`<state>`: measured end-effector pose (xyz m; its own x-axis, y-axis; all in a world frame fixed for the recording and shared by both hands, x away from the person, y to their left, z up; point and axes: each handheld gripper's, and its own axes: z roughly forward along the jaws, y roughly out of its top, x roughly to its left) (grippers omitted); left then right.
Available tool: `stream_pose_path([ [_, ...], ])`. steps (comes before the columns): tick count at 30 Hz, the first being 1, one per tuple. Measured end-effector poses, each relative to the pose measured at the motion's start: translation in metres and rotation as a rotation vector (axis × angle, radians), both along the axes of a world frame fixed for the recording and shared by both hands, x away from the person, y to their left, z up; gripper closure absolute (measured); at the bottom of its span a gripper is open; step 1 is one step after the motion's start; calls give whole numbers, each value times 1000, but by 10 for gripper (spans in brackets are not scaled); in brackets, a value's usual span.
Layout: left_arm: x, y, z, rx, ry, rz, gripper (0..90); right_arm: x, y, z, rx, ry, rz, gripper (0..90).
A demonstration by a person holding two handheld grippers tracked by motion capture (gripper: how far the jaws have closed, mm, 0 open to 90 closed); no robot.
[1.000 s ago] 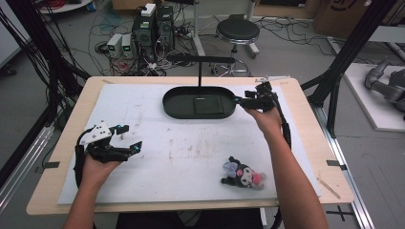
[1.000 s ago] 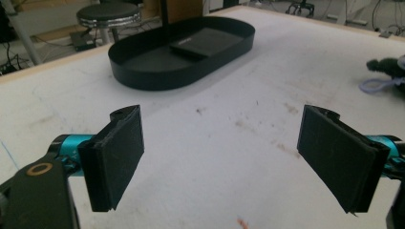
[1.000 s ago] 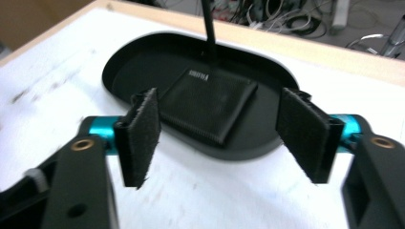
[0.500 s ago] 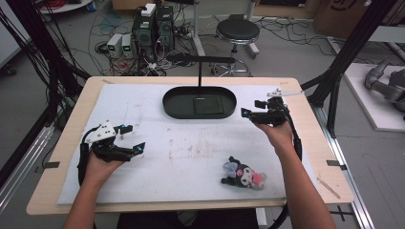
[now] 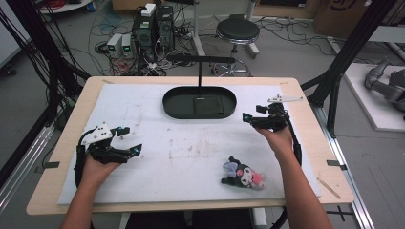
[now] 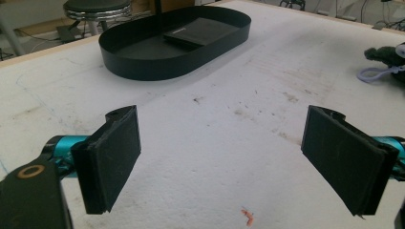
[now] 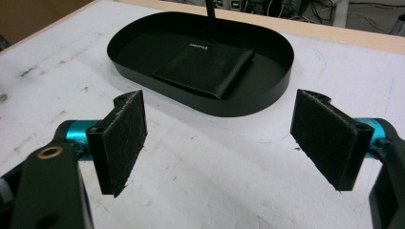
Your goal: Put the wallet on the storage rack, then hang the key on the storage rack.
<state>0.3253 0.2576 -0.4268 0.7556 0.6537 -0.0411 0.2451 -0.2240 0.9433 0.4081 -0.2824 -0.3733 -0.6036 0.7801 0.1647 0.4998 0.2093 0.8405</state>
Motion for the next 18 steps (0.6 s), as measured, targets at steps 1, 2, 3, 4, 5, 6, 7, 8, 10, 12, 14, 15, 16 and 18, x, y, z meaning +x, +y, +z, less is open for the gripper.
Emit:
stream_pose_path([
  [1,1,1,0,-1,-2,4,133,-1,0,1,0,-2,4,205],
  [2,1,1,0,0,0,9,133,-2,0,2,4,2,6,205],
  [3,1,1,0,3,2,16,133,-6,-2,3,5,-8,14,205],
  [4,0,1,-1,8,-2,15,133,-6,-2,3,5,-8,14,205],
  [5,0,1,-1,13,-2,18,133,-8,-3,5,8,-16,18,205],
  [6,0,1,-1,15,-1,17,133,-12,-5,6,7,-21,14,205],
  [7,0,0,-1,18,0,16,133,-14,-6,7,10,-24,13,205],
  [8,0,0,-1,20,1,12,133,-17,-7,8,15,-30,12,205],
  [10,0,0,-2,20,2,8,133,-23,-9,10,12,-41,16,205],
  [12,0,0,-3,17,7,7,133,-28,-10,10,6,-44,24,205],
  [14,-1,-1,-4,18,6,11,133,-32,-10,9,1,-40,31,205],
  [15,-1,-1,-4,17,7,8,133,-33,-10,9,-3,-34,32,205],
  [16,-3,-1,-4,19,6,9,133,-35,-11,8,-6,-31,33,205],
  [18,-5,-1,-4,18,6,9,133,-39,-12,5,-2,-28,41,205],
])
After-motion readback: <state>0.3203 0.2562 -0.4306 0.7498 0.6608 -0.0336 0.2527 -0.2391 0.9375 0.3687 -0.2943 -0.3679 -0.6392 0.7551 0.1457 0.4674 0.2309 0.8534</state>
